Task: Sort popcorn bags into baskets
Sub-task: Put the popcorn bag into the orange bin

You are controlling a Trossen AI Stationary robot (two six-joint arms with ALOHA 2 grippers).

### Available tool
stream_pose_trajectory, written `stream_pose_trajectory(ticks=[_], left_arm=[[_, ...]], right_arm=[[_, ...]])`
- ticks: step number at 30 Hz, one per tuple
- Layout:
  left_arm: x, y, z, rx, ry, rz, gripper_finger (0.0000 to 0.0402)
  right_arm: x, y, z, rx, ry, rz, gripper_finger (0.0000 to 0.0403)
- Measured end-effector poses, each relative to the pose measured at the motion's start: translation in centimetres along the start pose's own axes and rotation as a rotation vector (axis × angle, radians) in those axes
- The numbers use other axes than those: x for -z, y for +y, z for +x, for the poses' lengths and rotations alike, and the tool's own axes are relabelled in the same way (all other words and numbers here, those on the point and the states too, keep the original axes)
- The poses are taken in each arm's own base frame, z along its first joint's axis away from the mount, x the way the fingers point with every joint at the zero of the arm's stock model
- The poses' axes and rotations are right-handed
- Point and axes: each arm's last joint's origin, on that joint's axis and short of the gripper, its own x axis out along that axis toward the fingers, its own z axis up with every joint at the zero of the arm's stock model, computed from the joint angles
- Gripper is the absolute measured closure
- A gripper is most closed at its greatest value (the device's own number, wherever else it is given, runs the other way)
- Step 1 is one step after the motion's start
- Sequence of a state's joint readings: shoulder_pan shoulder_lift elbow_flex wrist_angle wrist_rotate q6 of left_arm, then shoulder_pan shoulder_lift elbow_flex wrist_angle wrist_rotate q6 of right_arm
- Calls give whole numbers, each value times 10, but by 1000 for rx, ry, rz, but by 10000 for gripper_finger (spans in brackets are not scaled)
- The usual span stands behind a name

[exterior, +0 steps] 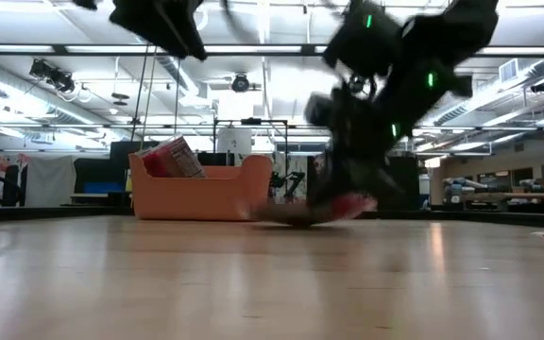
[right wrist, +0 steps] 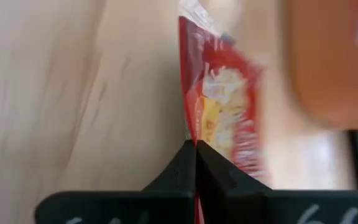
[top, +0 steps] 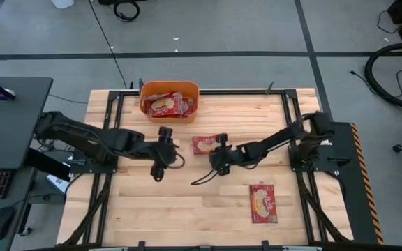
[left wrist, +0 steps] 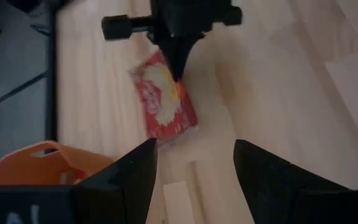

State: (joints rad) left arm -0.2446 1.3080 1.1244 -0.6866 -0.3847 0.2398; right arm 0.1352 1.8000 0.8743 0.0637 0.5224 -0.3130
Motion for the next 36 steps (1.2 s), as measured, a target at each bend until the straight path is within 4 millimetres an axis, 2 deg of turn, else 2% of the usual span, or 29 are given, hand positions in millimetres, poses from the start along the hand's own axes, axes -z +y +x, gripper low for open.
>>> stream_pose_trajectory(ticks=[5,11,16,21,24,27,32,36], left_arm=[[3,12,-13,-24,-38,-91,187],[7,14,-21,-47,-33,-120,187],[8,17,-25,-96,-45,-153,187],[6,19,-30,-119,-81,-189,187],[3,21,-31,-128,-112,-207,187],[-4,24,-33,-144,-187,-244,187],[-10,26,-34,-156,-252,-269,187],[-12,27,-35,-163,-268,-286,187]], right_arm=[[-13,-27,-29,40,-77,43,398],[-23,-58,-61,105,-182,72,400],[-25,-80,-78,164,-241,61,401],[-29,-102,-83,219,-339,54,401],[-35,-114,-80,243,-392,41,402],[-45,-127,-68,261,-406,15,402],[-63,-156,-36,314,-394,-7,402],[-71,-185,-2,313,-427,-12,400]])
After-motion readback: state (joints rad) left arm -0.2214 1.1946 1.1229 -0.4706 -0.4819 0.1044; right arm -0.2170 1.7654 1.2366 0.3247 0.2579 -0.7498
